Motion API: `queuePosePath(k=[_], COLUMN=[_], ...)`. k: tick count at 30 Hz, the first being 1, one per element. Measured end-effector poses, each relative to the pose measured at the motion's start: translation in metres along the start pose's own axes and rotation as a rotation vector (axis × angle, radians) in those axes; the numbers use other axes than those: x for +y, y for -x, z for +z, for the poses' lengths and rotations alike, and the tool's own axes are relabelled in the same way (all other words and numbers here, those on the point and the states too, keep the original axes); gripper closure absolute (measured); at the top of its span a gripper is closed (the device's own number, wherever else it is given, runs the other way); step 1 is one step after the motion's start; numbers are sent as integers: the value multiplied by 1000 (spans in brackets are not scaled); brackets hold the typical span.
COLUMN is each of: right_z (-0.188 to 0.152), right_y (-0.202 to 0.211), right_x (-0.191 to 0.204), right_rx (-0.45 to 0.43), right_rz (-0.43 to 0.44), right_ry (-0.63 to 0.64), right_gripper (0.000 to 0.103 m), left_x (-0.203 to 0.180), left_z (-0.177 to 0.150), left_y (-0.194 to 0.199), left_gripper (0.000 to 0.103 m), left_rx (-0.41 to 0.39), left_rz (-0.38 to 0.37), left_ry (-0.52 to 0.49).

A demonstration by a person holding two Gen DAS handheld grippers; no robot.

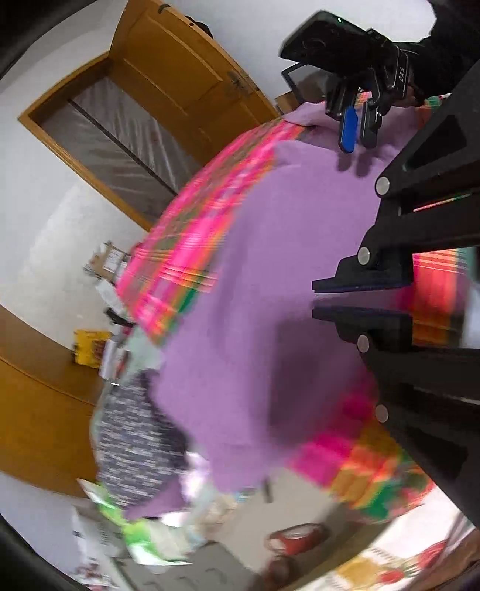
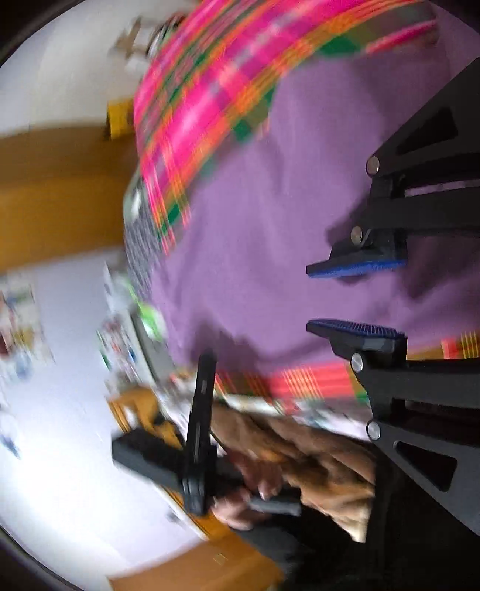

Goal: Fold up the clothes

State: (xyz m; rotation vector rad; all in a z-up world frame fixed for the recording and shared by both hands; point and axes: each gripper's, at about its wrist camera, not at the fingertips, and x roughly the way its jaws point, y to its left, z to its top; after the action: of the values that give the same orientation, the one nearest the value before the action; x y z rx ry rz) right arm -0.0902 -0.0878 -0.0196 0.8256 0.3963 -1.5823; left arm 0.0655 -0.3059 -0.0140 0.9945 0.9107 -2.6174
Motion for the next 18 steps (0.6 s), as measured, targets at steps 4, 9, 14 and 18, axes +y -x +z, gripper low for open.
queuePosePath(k=[4, 9, 14, 18], right_z=[2, -1, -6, -8], right_y=[11, 24, 22, 19], right_x=[-37, -67, -78, -85], right_rx=[-55, -105, -106, -102], right_rz=[-105, -136, -148, -150], right_ry=[-142, -258, -302, -323], right_gripper=[74, 73, 73, 73], left_x=[3, 27, 32, 24], left_z=[51, 87, 92, 93], left_y=[-14, -47, -73, -88], left_gripper=[95, 77, 75, 73], left_rx=[-63, -22, 28, 46], left_rz=[100, 186, 175, 189], left_ry=[-44, -52, -85, -144])
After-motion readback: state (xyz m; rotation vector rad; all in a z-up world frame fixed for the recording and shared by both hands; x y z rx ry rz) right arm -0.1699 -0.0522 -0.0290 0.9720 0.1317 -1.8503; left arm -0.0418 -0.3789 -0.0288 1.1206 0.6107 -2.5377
